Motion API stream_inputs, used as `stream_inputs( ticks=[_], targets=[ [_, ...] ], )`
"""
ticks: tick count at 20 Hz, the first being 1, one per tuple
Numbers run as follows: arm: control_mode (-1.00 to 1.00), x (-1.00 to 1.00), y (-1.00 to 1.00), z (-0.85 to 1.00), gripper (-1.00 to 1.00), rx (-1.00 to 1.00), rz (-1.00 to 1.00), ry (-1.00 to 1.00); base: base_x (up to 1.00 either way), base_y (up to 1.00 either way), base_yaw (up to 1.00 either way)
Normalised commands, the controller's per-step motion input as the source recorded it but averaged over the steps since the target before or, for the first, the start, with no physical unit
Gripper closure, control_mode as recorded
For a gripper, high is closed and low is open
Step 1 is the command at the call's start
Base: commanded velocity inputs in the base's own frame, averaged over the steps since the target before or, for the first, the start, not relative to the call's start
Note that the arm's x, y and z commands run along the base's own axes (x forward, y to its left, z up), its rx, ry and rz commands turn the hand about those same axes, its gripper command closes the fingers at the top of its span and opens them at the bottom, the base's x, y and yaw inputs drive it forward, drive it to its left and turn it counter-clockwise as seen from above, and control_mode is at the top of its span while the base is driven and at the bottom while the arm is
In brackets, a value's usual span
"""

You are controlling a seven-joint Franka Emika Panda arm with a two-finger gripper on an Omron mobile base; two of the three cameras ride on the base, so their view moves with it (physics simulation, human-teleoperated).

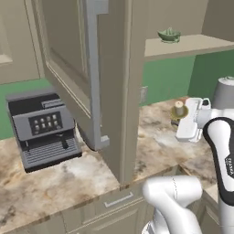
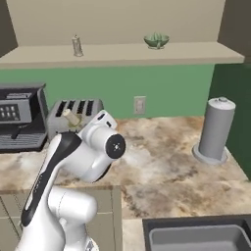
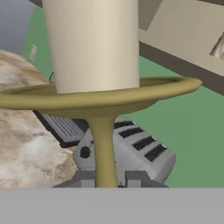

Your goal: Pick the candle and candle from the dining table and place them in the open cabinet. Close the cabinet after placing the objects.

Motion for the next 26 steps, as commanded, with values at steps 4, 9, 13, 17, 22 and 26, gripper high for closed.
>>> stream_inputs(
  ticks=[4, 9, 13, 17, 22, 26],
  targets=[
    [1.00, 0.00, 0.00, 0.00, 1.00, 0.00, 0.00, 0.00, 0.02, -1.00, 0.25],
    [1.00, 0.00, 0.00, 0.00, 1.00, 0.00, 0.00, 0.00, -0.35, -0.82, 0.16],
    [1.00, 0.00, 0.00, 0.00, 1.00, 0.00, 0.00, 0.00, -0.35, -0.61, 0.09],
    [1.00, 0.00, 0.00, 0.00, 1.00, 0.00, 0.00, 0.00, 0.05, 0.00, 0.00],
    [1.00, 0.00, 0.00, 0.00, 1.00, 0.00, 0.00, 0.00, 0.22, -0.01, 0.01],
    [1.00, 0.00, 0.00, 0.00, 1.00, 0.00, 0.00, 0.00, 0.14, -0.12, 0.03]
  ],
)
